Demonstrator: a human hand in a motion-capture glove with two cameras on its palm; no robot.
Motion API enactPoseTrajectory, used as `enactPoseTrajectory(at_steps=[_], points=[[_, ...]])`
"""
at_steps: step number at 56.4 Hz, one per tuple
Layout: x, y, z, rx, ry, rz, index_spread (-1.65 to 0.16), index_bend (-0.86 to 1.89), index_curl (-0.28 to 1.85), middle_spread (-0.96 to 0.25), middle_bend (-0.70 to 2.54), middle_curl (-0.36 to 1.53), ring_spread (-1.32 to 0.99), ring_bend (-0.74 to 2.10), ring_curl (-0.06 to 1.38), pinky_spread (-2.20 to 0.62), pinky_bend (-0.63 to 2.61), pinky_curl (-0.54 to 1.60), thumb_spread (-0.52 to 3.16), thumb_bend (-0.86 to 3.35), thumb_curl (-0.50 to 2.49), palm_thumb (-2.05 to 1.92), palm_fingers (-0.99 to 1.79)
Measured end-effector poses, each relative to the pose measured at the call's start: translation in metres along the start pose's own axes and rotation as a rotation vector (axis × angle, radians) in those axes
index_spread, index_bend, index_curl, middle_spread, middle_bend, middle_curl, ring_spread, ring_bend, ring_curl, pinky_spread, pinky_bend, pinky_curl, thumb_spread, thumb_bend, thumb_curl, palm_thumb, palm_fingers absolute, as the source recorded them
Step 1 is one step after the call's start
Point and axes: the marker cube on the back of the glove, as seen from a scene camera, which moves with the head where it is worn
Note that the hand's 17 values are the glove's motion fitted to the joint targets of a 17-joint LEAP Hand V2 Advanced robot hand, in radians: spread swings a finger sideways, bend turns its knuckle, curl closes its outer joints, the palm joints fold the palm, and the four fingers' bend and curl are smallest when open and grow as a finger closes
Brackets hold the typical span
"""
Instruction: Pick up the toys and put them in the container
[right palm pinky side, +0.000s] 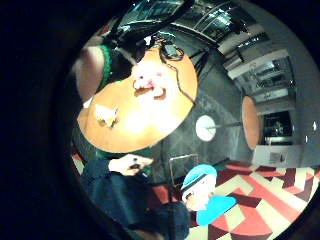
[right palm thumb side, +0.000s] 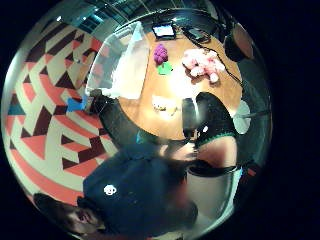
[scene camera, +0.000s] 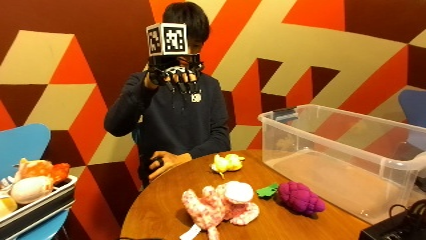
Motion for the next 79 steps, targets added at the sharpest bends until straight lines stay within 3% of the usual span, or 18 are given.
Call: enactPoseTrajectory(at_steps=[10,22,31,37,40,52,64,69,76,79], points=[[-0.004,-0.009,-0.001,-0.042,-0.018,-0.009,-0.12,0.27,0.16,-0.04,0.26,0.11,-0.12,0.36,0.13,-0.02,0.44,0.18,1.07,0.28,0.1,0.26,0.59],[-0.002,-0.026,0.0,-0.064,-0.044,-0.017,-0.16,0.27,0.23,-0.05,0.27,0.16,-0.15,0.37,0.14,-0.03,0.46,0.22,1.44,0.32,0.18,0.23,0.55],[0.006,-0.055,0.008,-0.081,-0.035,-0.015,-0.17,0.26,0.27,-0.05,0.26,0.2,-0.15,0.34,0.14,-0.02,0.49,0.25,1.55,0.32,0.22,0.2,0.46],[0.011,-0.086,0.022,-0.09,0.022,-0.044,-0.21,0.16,0.28,-0.03,0.16,0.2,-0.12,0.26,0.14,-0.01,0.63,0.3,1.57,0.31,0.23,0.18,0.17],[0.014,-0.103,0.033,-0.103,0.039,-0.064,-0.21,0.07,0.26,-0.02,0.11,0.19,-0.08,0.19,0.14,0.0,0.72,0.34,1.49,0.26,0.23,0.13,-0.14],[0.035,-0.182,0.114,-0.253,-0.023,-0.107,-0.22,0.03,0.18,0.02,0.08,0.17,-0.02,0.15,0.13,0.04,0.87,0.37,1.27,0.11,0.24,0.04,-0.41],[0.054,-0.217,0.22,-0.385,-0.065,-0.044,-0.24,0.04,0.14,0.02,0.1,0.16,0.01,0.18,0.17,0.06,0.92,0.38,1.16,0.05,0.28,0.08,-0.34],[0.06,-0.219,0.244,-0.37,-0.043,-0.019,-0.25,0.07,0.13,0.01,0.17,0.19,0.02,0.21,0.18,0.07,0.92,0.38,1.15,0.04,0.29,0.13,-0.18],[0.063,-0.225,0.254,-0.29,-0.014,-0.016,-0.27,0.14,0.15,-0.03,0.23,0.22,-0.08,0.61,0.27,0.02,0.85,0.34,1.24,0.17,0.36,0.38,0.33],[0.063,-0.228,0.258,-0.259,-0.028,-0.019,-0.27,0.12,0.14,-0.05,0.27,0.24,-0.15,0.71,0.29,-0.02,0.81,0.32,1.26,0.22,0.38,0.47,0.39]])
